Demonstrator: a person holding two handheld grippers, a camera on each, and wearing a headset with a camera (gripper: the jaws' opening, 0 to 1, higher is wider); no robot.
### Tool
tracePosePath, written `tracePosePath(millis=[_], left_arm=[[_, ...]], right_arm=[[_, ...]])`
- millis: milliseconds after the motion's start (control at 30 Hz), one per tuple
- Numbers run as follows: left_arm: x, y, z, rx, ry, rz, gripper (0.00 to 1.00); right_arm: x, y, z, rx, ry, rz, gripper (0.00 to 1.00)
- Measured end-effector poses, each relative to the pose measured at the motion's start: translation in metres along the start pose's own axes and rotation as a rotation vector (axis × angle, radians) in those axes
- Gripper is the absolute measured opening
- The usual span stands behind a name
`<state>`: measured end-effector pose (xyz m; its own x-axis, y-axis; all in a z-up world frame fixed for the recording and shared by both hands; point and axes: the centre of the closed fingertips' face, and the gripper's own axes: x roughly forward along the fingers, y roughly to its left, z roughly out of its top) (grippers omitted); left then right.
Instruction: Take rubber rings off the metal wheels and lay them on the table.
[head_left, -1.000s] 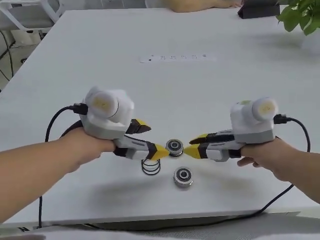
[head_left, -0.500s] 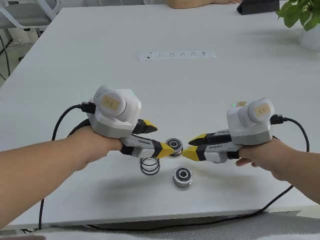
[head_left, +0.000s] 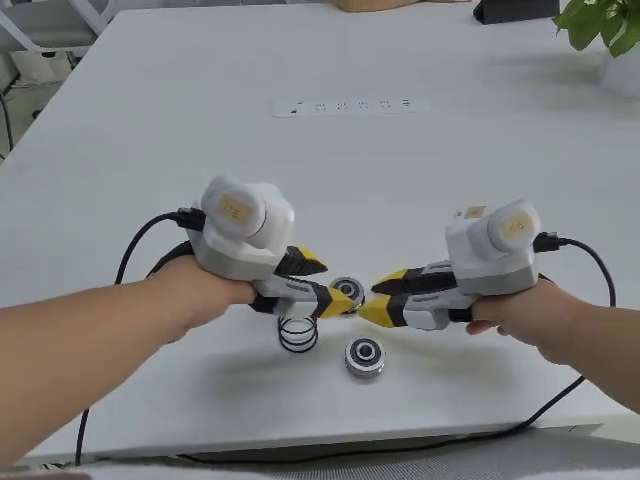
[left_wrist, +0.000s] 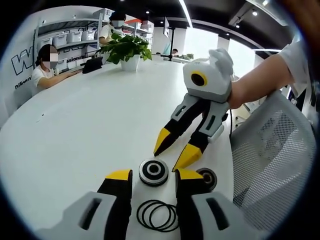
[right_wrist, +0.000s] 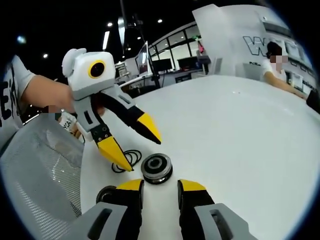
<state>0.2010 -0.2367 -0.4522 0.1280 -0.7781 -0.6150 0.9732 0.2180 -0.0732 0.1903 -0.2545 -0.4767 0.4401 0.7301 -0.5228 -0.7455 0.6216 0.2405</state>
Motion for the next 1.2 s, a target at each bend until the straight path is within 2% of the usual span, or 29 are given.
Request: tracePosePath(millis=[433, 667, 833, 867, 1200], left_arm=[[0.010, -0.003, -0.003, 0.021, 0.022, -0.025, 0.18], [0.012, 0.004, -0.002, 0.065, 0.026, 0.020, 0.09], [0.014, -0.001, -0.001, 0.120, 0.033, 0.030, 0.07], [0.014, 0.000, -0.001, 0.106, 0.033, 0.035, 0.07], [0.014, -0.001, -0.001, 0.099, 0.024, 0.039, 0.07]], right_arm=[[0.001, -0.001, 0.001, -0.014, -0.008, 0.004, 0.25], [0.004, 0.001, 0.001, -0.046, 0.003, 0.006, 0.23], [0.008, 0.003, 0.000, -0.083, 0.017, 0.000, 0.21], [0.009, 0.003, 0.000, -0.092, 0.019, -0.002, 0.20], [0.010, 0.004, -0.001, -0.148, 0.036, -0.017, 0.18]])
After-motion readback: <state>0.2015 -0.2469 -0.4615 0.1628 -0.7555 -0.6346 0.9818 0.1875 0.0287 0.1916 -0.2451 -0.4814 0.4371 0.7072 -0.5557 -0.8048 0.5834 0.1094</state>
